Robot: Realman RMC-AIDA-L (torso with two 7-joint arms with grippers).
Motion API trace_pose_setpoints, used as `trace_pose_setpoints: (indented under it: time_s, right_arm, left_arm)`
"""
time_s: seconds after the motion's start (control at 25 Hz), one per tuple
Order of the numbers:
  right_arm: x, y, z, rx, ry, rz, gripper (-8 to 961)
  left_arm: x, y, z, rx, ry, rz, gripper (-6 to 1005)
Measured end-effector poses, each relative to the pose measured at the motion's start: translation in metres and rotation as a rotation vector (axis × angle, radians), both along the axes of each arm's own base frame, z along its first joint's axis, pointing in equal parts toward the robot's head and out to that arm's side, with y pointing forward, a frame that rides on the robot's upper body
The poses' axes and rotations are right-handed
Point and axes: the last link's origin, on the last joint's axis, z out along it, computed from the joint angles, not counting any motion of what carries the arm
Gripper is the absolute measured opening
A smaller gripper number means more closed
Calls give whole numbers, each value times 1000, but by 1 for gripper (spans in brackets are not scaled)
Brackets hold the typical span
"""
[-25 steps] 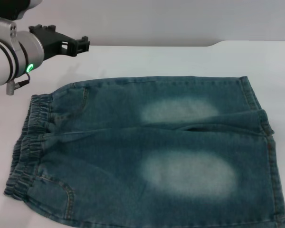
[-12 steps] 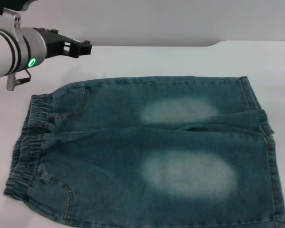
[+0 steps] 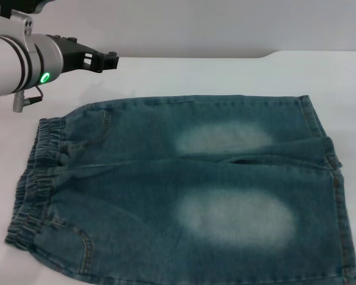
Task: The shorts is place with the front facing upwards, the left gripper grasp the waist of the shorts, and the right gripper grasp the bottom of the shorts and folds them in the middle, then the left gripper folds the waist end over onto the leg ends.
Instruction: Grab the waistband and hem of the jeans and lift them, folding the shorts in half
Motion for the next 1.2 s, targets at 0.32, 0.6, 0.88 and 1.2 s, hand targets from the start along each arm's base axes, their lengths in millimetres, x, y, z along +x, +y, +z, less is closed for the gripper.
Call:
trace_pose_setpoints:
  time_s: [0.32, 0.6, 0.88, 1.2]
  right_arm:
    - [-13, 16, -20, -295, 51, -123, 486]
    - [-48, -10, 1, -442, -65, -229, 525]
    - [-99, -56, 24, -501, -152, -224, 565]
    - [-94, -72, -3, -627, -167, -256, 609]
  left_arm:
    - [2, -1, 1, -27, 18, 25, 849]
    - [8, -3, 10, -77, 56, 83, 849]
    - [14, -15, 26, -116, 94, 136, 849]
    - [0, -28, 28, -176, 150, 181, 849]
